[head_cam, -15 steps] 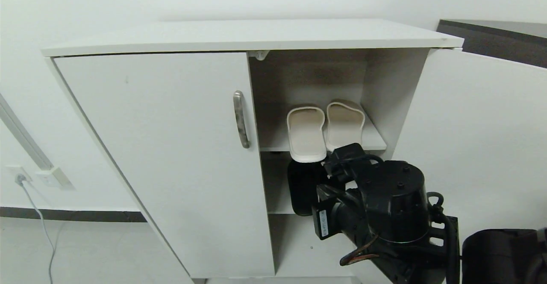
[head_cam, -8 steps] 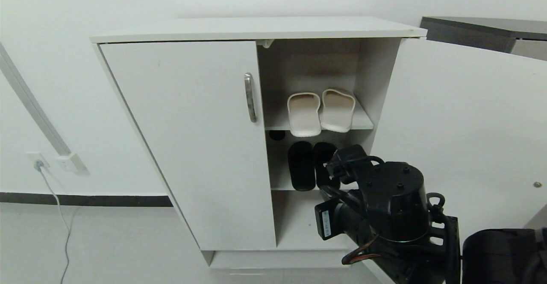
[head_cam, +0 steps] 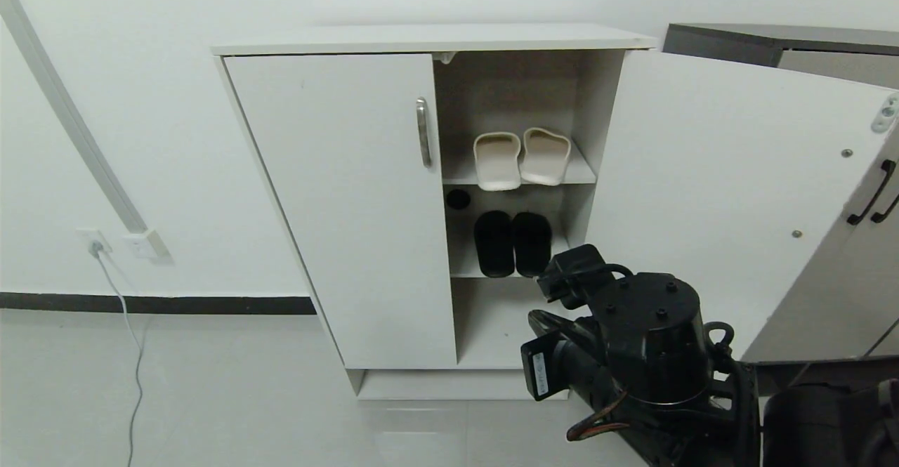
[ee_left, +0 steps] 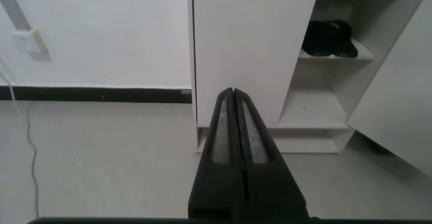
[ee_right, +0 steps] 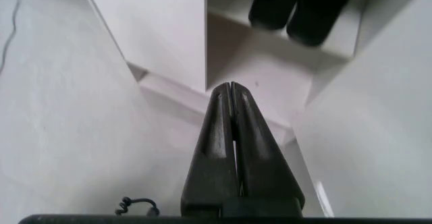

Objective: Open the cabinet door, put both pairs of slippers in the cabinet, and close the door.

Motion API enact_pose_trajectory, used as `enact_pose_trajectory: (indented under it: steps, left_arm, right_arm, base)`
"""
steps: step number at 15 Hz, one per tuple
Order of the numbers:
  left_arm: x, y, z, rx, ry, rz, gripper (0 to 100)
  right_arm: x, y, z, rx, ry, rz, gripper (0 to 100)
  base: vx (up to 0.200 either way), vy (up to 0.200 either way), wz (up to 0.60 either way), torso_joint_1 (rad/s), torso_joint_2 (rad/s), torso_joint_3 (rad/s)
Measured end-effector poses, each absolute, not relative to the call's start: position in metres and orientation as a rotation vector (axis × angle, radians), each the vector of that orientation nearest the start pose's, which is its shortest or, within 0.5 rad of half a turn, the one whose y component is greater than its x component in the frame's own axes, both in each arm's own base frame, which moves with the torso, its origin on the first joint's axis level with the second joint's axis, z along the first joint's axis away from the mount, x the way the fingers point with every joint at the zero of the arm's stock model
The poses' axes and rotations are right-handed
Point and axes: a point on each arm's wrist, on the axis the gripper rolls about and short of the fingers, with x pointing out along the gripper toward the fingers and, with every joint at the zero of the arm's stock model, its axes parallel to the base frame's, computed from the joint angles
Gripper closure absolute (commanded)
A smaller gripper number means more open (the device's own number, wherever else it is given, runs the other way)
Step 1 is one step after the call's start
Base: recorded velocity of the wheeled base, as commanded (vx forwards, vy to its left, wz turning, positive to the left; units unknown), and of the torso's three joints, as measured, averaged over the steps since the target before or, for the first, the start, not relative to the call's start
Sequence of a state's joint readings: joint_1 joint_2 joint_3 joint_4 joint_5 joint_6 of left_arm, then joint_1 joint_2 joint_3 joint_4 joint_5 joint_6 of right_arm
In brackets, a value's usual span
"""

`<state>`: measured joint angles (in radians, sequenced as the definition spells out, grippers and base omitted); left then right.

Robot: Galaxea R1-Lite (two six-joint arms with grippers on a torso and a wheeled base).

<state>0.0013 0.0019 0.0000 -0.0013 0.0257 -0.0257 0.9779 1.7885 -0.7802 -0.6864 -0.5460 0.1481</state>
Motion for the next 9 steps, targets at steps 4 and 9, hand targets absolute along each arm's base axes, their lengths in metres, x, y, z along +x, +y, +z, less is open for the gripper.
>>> enact_pose_trajectory:
  steps: [4,9]
  left_arm:
    - [-0.0227,0.0006,0.0757,-0.025,0.0,0.026,100]
    - [-0.0227,0.0006,0.0756,-0.026,0.001,0.028,100]
  right_arm:
    - [0.1851,0.2549,0.1518,-0.089,0.267,0.413,100]
    - [0.185,0.2541,0.1498,-0.092,0.264,0.414,100]
  base:
    - [0.0,0.0,0.0,0.0,0.0,0.0]
    - [0.0,0.0,0.0,0.0,0.0,0.0]
